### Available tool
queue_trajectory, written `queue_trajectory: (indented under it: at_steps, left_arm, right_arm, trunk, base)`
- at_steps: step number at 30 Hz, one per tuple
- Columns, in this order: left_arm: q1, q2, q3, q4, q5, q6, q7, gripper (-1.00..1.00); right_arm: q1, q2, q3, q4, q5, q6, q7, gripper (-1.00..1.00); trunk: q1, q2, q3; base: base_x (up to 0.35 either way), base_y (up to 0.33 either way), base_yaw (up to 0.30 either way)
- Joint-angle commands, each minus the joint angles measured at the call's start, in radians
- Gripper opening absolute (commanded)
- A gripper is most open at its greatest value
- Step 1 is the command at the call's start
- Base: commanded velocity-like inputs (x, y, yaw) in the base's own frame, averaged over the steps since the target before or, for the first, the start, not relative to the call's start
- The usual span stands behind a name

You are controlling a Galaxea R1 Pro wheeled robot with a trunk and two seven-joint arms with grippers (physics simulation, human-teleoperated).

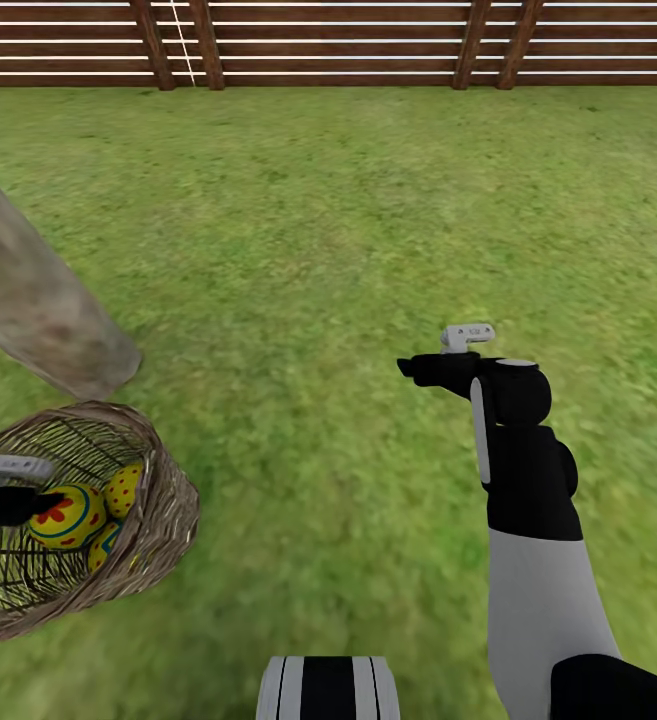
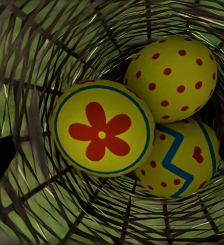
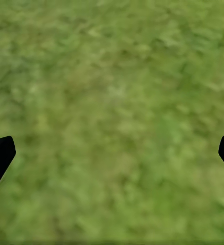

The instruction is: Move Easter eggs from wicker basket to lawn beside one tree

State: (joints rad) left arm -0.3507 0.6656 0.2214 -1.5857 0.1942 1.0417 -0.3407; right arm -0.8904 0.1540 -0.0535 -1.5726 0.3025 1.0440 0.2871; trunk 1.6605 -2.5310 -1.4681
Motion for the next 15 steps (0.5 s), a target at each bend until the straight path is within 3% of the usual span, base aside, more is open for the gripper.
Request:
queue_trajectory:
  at_steps: [1,15]
  left_arm:
    - [-0.001,0.000,0.001,0.000,0.002,0.005,0.003,1.00]
    - [-0.001,-0.001,0.001,0.000,0.002,0.005,0.015,1.00]
  right_arm:
    - [-0.002,0.001,-0.002,-0.001,0.010,0.003,0.010,1.00]
    - [-0.005,0.003,-0.002,-0.001,0.010,0.003,0.010,1.00]
  trunk:
    - [0.000,0.000,-0.001]
    - [0.000,-0.001,-0.005]
  base:
    - [0.000,0.000,0.000]
    - [0.000,0.000,0.000]
